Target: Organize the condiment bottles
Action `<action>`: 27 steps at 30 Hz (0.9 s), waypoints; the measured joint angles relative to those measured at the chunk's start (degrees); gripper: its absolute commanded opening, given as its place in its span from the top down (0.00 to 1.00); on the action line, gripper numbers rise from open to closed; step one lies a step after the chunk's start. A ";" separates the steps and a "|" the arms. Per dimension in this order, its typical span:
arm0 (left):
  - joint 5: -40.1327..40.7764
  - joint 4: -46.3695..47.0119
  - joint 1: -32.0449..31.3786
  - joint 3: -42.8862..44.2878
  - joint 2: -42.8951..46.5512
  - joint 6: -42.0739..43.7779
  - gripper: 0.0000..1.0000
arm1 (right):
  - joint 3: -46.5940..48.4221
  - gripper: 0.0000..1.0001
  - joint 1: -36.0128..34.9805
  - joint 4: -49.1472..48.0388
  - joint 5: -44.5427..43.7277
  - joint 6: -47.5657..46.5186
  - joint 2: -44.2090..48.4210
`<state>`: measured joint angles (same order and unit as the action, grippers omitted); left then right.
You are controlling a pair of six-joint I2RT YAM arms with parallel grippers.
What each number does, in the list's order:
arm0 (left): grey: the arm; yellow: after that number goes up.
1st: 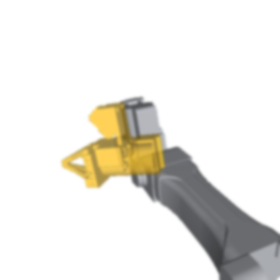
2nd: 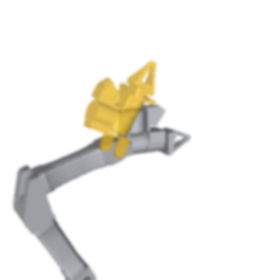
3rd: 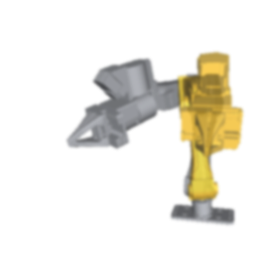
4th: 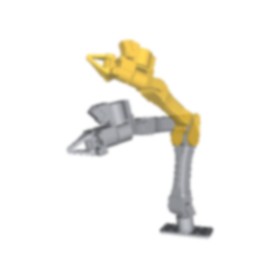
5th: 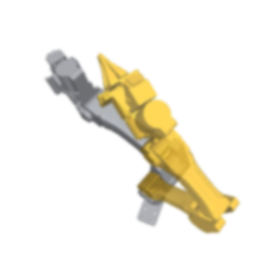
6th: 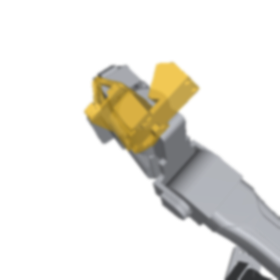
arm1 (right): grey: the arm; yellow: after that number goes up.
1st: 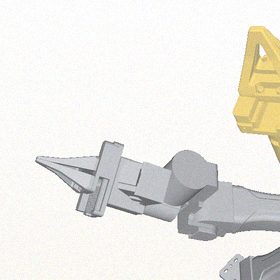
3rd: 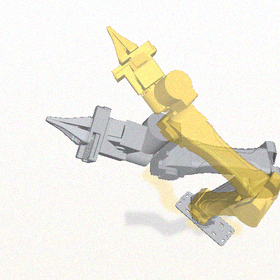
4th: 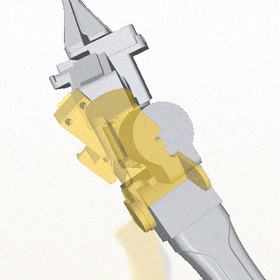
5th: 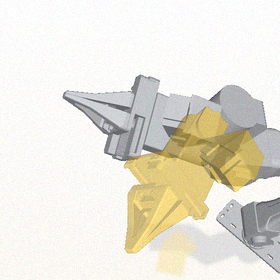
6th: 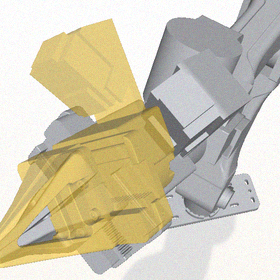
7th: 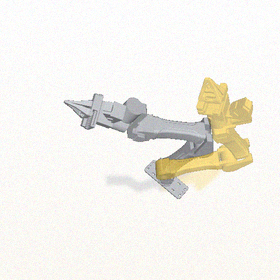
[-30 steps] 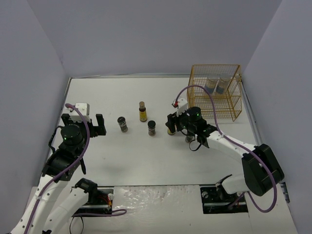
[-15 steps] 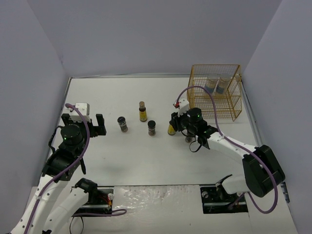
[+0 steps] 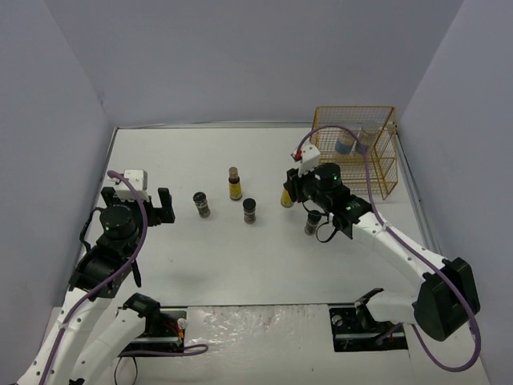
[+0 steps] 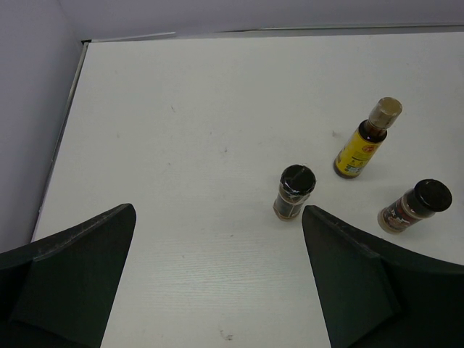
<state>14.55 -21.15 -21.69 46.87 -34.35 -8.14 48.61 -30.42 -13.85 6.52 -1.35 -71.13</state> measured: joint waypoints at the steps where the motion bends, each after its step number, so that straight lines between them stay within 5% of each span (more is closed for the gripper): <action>1: 0.00 0.00 0.00 0.00 0.02 0.00 0.03 | 1.92 1.00 0.16 0.76 -1.08 -0.03 0.46; 14: 0.07 0.00 -0.03 0.00 0.48 0.00 0.03 | 15.37 1.00 20.52 6.35 -9.10 0.53 0.83; 27: 0.09 -0.02 -0.11 0.00 1.41 0.00 0.03 | 22.38 1.00 31.93 5.13 -7.71 1.04 -8.85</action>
<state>14.63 -21.17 -21.80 46.87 -32.94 -8.14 71.00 1.51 -8.71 -1.19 -0.30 -79.98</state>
